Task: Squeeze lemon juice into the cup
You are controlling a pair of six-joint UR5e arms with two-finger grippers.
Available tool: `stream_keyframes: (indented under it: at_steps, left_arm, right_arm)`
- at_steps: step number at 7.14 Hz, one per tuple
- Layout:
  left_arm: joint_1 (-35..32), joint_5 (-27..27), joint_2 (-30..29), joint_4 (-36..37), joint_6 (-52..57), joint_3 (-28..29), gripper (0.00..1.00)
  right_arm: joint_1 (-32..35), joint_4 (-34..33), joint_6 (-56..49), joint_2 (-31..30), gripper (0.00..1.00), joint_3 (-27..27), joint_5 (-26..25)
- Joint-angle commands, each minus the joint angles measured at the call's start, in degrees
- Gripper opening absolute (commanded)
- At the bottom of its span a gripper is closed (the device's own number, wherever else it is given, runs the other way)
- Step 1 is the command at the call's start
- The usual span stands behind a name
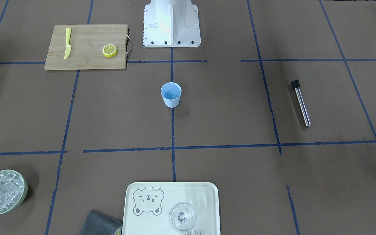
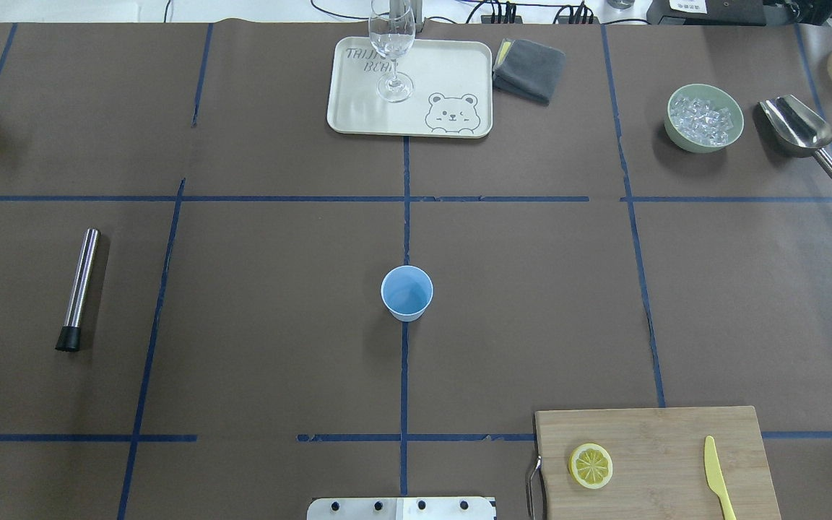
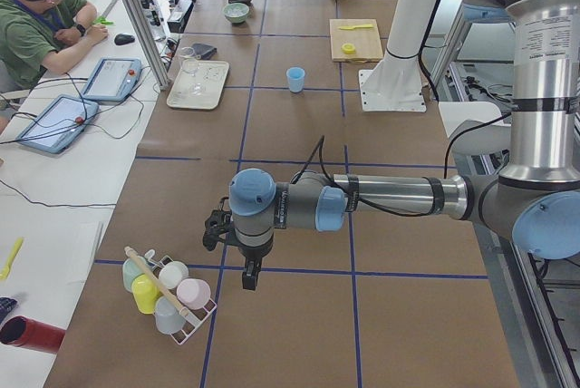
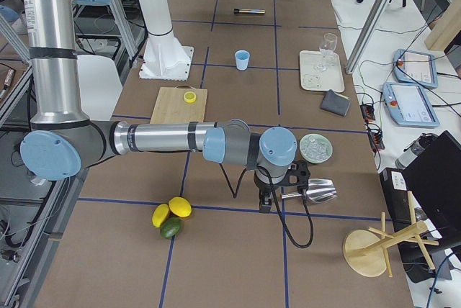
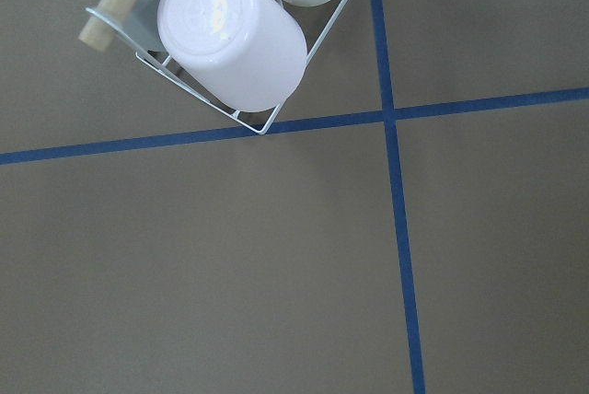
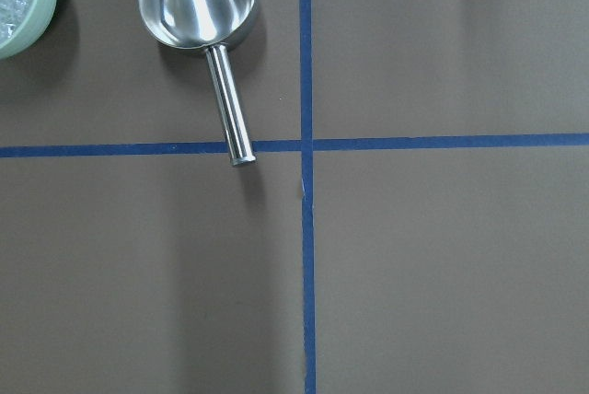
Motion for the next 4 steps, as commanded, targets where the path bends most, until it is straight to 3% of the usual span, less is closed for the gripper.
stream_keyframes:
  at_steps: [1,3,4]
  left_arm:
    - [0.00,0.00,0.00,0.00,0.00,-0.03,1.00]
    - [0.00,-0.09,-0.35,-0.17,-0.09,-0.03,1.00]
    - [0.09,-0.09,-0.62,-0.18,-0.09,-0.03,1.00]
  right_arm:
    - [-0.01,0.42,0.14,-0.17,1.00,0.50,0.03]
    - [-2.44,0.86,0.06,0.17,1.00,0.59,0.29]
    - [-4.38,4.95,1.97,2.09,1.00,0.50,0.38]
